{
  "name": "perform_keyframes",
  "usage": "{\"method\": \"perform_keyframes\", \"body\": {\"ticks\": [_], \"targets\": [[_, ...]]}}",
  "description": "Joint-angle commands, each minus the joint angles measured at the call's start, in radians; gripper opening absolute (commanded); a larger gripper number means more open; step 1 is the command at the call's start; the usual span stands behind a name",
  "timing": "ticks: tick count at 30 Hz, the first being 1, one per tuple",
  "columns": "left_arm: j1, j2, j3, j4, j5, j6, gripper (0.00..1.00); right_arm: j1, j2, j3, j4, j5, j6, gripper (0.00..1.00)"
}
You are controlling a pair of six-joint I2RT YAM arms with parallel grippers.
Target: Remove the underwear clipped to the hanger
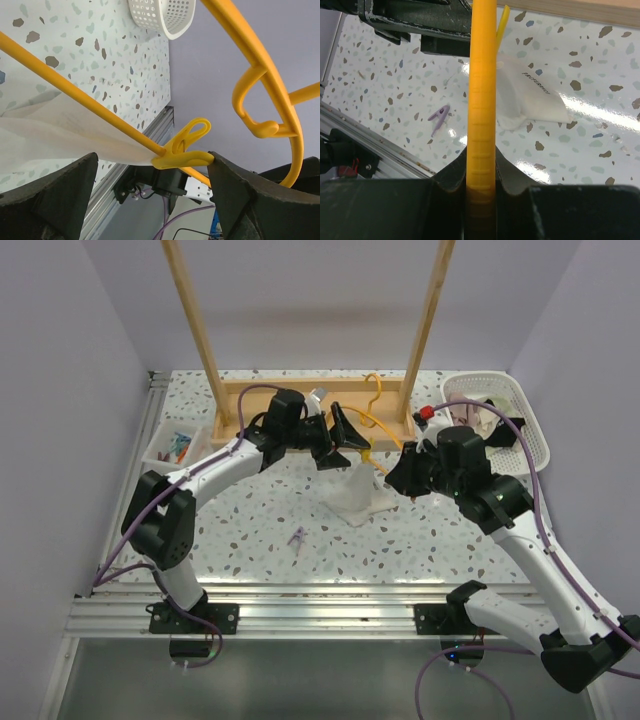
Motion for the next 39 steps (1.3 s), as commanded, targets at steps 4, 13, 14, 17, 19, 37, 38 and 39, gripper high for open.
{"method": "perform_keyframes", "body": {"ticks": [4, 13, 14, 17, 19, 37, 38, 39], "targets": [[0.006, -0.015, -0.005, 0.071, 0.020, -0.009, 0.88, 0.005, -0.026, 0.026, 0.030, -0.012, -0.020, 0.00], [0.006, -0.088, -0.157, 0.188, 0.047, -0.068, 0.50, 0.005, -0.017, 0.020, 0.042, 0.028, -0.006, 0.00], [0.004, -0.090, -0.165, 0.192, 0.047, -0.069, 0.46, 0.003, -0.015, 0.021, 0.041, 0.032, -0.004, 0.00], [0.006, -0.090, -0.193, 0.217, 0.052, -0.080, 0.32, 0.005, -0.014, 0.025, 0.050, 0.035, 0.002, 0.00], [0.006, -0.082, -0.208, 0.237, 0.058, -0.086, 0.26, 0.003, -0.011, 0.026, 0.053, 0.025, 0.003, 0.00], [0.059, -0.225, -0.285, 0.345, 0.041, -0.145, 0.80, 0.005, -0.012, 0.026, 0.015, 0.000, -0.027, 0.00], [0.067, -0.232, -0.271, 0.318, 0.034, -0.131, 0.85, 0.005, -0.015, 0.025, 0.015, -0.003, -0.029, 0.00], [0.087, -0.237, -0.254, 0.262, 0.024, -0.115, 0.94, 0.005, -0.018, 0.022, 0.012, -0.012, -0.030, 0.00]]}}
